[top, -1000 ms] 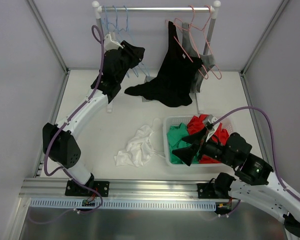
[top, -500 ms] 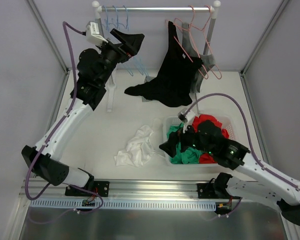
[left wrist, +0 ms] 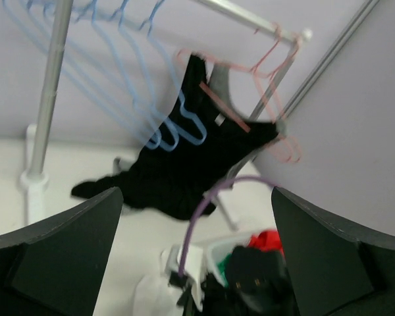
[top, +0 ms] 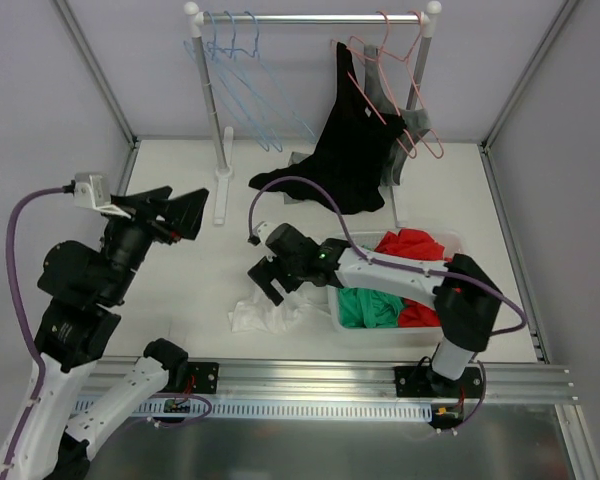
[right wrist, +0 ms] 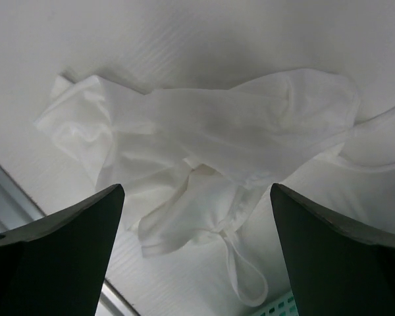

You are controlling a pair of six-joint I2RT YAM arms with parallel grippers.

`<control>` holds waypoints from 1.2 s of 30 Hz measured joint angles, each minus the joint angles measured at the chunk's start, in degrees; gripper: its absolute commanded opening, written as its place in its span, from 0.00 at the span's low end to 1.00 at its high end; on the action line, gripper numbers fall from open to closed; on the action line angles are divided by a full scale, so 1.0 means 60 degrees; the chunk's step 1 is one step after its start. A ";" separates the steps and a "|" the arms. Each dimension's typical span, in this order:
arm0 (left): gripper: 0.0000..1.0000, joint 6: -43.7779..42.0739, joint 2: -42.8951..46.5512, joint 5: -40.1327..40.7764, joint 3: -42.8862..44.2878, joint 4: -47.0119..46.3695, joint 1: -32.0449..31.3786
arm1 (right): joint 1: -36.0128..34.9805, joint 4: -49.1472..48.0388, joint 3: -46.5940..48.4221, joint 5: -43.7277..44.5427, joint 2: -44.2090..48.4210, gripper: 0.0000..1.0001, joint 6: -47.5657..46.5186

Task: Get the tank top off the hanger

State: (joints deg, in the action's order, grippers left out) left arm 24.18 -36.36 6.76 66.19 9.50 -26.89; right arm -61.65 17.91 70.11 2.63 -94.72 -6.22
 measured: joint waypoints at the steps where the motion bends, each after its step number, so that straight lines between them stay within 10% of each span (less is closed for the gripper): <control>1: 0.99 -0.0098 0.0321 0.0033 -0.0233 0.0379 0.0000 | -0.0040 0.0120 0.0255 0.0040 -0.0474 0.99 -0.0138; 9: 0.99 -0.0965 0.2444 0.0124 -0.1581 0.3694 0.0000 | -0.0262 0.1056 0.1432 0.0029 -0.3184 0.98 -0.0648; 11: 0.99 -0.1246 0.2845 0.0109 -0.1661 0.4054 0.0000 | -0.0313 0.1064 0.1534 -0.0106 -0.3180 0.66 -0.0608; 13: 0.99 -0.1472 0.3217 0.0117 -0.1861 0.4248 0.0000 | -0.0331 0.1078 0.1530 -0.0284 -0.3187 0.01 -0.0645; 21: 0.99 -0.1712 0.4579 0.1166 -0.4000 0.4936 0.0000 | -0.0342 0.1126 0.1177 -0.0732 -0.2233 0.00 -0.0270; 36: 0.98 -0.1712 0.5413 0.1810 -0.4058 0.4863 0.0000 | 0.2404 0.2554 0.1220 0.0430 0.5231 0.00 -0.0342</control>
State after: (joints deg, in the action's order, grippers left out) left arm 13.91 -3.88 17.63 41.85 38.68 -26.89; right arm -47.22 33.23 77.43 5.21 -63.33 -8.27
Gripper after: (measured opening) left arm 0.986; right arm 0.122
